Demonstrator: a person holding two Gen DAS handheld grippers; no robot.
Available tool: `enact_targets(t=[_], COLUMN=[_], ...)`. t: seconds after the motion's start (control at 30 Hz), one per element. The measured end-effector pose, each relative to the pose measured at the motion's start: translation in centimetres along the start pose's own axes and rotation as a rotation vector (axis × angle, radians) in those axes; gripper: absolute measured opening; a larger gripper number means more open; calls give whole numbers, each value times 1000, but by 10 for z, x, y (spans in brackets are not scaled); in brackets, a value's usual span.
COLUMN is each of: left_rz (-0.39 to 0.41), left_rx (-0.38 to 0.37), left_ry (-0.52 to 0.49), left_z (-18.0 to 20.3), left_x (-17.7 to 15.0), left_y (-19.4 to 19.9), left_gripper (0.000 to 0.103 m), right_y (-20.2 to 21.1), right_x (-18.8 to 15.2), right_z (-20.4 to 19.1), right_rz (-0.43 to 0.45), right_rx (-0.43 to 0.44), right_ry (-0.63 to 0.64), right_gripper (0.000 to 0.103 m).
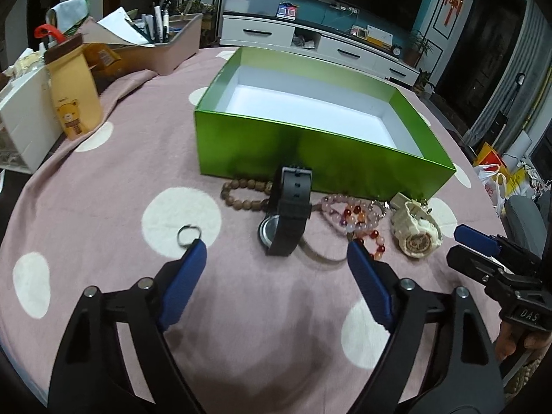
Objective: Organize jewelry
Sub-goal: 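Grasp the black strap watch with the left tool while the right tool grasps the gold flower ring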
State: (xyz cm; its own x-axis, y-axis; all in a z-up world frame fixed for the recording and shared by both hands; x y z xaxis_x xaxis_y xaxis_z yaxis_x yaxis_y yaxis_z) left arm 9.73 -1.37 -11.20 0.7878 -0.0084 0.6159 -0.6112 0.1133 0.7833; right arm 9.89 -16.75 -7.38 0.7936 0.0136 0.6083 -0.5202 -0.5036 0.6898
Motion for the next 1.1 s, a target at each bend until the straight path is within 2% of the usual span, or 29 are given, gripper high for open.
enact_targets(t=[0.2,0.3,0.37,0.5,0.53,0.67,0.73,0.77,0.93,1.1], left_rz=[-4,-13,-22,-25,-23,-6,-3,-3,1,15], left_rx=[-27,-33,-26,-18,-17,-11,-18,-20,-28,-41], left_ry=[-19,-35,-40,-45,-44,-37,-35,-33,-29,-35], left_z=[8,12,13,13,12,8,7,7,7,8], left_x=[9,12,13,14,14,16,15,15,14,14], left_y=[-13,-21,-26,-32,-32,-31,-31,-30,-27,-21], left_gripper=[74,58,43,27,20,20,20,20,20,19], right_y=[-11,-13,-14,-20,-21,-29,-31,-32,-27,-10], right_x=[7,7,6,5,5,2,1,1,-5,-10], right_z=[4,8,7,4,3,-1,-1,0,6,-5], right_rz=[-29,-36,-41,-66,-73,-109,-123,-129,-138,-83], right_rx=[-3,-1,3,1,-1,-16,-39,-44,-36,-13], right_ry=[68,70,74,111,120,178,214,225,233,248], right_gripper=[57,57,57,54,53,41,29,18,17,17])
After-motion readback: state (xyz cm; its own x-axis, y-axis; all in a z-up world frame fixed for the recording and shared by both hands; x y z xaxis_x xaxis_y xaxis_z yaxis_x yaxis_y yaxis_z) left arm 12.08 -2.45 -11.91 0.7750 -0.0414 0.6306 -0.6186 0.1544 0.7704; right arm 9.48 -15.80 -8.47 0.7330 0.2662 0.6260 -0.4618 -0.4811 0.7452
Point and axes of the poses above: each gripper's, at about its wrist camera, not at the fingertips, and y roughly against the way its jaws point, z to its right, x to its top, the point moved 9 cm from there along -y, roughly the way its jaws point, and after that the axes turned 8 degrees about x, right-handed, at the moved point
